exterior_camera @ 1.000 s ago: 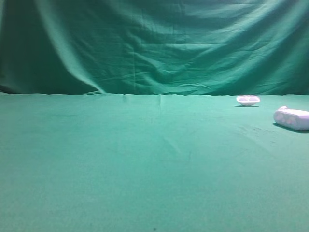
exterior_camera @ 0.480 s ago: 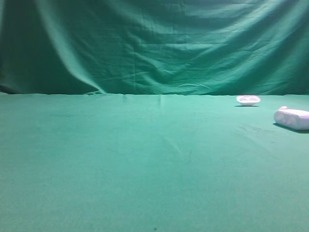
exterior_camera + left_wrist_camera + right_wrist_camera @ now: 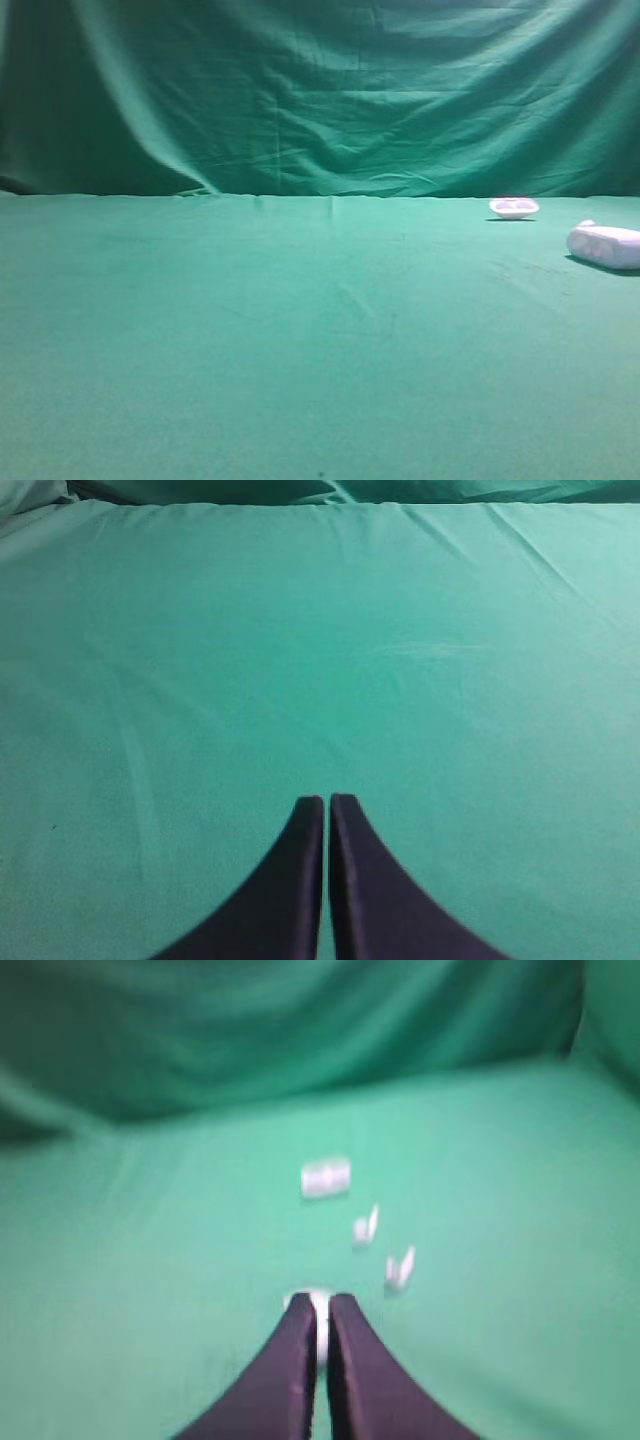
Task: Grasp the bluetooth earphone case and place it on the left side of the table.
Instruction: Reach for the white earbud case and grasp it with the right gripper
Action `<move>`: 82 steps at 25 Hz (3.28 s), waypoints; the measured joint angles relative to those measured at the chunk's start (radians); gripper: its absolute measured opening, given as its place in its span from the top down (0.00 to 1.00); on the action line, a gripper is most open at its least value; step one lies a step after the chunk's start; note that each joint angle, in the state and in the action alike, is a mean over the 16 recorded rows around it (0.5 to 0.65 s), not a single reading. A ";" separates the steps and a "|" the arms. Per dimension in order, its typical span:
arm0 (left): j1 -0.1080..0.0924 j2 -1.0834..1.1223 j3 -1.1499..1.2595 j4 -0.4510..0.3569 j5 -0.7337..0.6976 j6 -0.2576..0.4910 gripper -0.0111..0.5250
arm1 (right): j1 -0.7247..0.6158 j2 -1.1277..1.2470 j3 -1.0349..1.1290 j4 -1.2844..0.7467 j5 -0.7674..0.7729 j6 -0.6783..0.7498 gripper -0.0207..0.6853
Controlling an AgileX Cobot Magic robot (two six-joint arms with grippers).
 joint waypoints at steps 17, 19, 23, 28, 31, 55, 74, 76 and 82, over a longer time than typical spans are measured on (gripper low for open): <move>0.000 0.000 0.000 0.000 0.000 0.000 0.98 | 0.056 0.797 -0.456 0.027 0.377 -0.092 0.97; 0.000 0.000 0.000 0.000 0.000 0.000 0.98 | 0.087 0.858 -0.500 -0.029 0.386 -0.074 0.97; 0.000 0.000 0.000 0.000 0.000 0.000 0.98 | 0.150 0.972 -0.580 -0.164 0.401 -0.010 0.96; 0.000 0.000 0.000 0.000 0.000 0.000 0.98 | 0.223 1.097 -0.658 -0.351 0.413 0.120 0.84; 0.000 0.000 0.000 0.000 0.000 0.000 0.98 | 0.247 1.158 -0.689 -0.441 0.413 0.206 0.70; 0.000 0.000 0.000 0.000 0.000 0.000 0.98 | 0.252 1.384 -0.725 -0.564 0.262 0.374 0.30; 0.000 0.000 0.000 0.000 0.000 0.000 0.98 | 0.396 1.416 -1.114 -0.539 0.475 0.389 0.51; 0.000 0.000 0.000 0.000 0.000 0.000 0.98 | 0.448 1.447 -1.217 -0.532 0.513 0.387 0.51; 0.000 0.000 0.000 0.000 0.000 0.000 0.98 | 0.630 1.604 -1.511 -0.512 0.587 0.379 0.51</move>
